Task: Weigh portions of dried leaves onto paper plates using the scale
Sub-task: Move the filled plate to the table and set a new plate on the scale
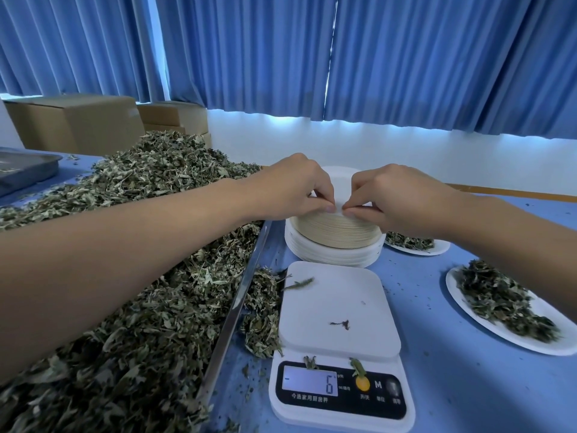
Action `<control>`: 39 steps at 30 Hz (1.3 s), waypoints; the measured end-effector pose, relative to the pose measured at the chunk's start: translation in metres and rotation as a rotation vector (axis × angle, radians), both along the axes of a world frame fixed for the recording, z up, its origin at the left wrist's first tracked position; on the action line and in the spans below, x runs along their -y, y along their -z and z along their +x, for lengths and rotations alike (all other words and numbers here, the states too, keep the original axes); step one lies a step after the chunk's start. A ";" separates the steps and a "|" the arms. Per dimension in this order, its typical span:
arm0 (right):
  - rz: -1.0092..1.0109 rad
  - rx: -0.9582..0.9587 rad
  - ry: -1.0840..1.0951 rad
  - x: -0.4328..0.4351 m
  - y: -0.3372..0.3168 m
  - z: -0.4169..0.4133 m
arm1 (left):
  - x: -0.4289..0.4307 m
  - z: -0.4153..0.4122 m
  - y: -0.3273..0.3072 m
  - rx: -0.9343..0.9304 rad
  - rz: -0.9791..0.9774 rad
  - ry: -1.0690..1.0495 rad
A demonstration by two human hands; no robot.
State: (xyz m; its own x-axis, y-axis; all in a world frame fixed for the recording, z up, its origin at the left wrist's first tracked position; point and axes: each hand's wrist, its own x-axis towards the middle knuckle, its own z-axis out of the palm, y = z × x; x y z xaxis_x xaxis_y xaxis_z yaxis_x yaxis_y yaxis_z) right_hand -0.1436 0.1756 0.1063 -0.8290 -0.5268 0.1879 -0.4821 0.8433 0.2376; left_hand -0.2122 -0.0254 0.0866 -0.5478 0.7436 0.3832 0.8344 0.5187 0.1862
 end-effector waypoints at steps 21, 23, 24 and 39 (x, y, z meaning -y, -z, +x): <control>0.016 -0.032 -0.014 -0.007 0.004 -0.011 | -0.002 0.008 -0.003 -0.180 -0.178 0.036; 0.021 -0.053 -0.005 -0.008 0.005 -0.011 | -0.004 0.008 -0.004 -0.302 -0.308 0.003; 0.030 -0.062 -0.003 -0.008 0.006 -0.011 | -0.006 0.008 -0.005 -0.340 -0.359 -0.020; -0.188 0.091 0.013 -0.005 -0.001 -0.011 | -0.004 0.012 -0.009 -0.045 -0.128 0.014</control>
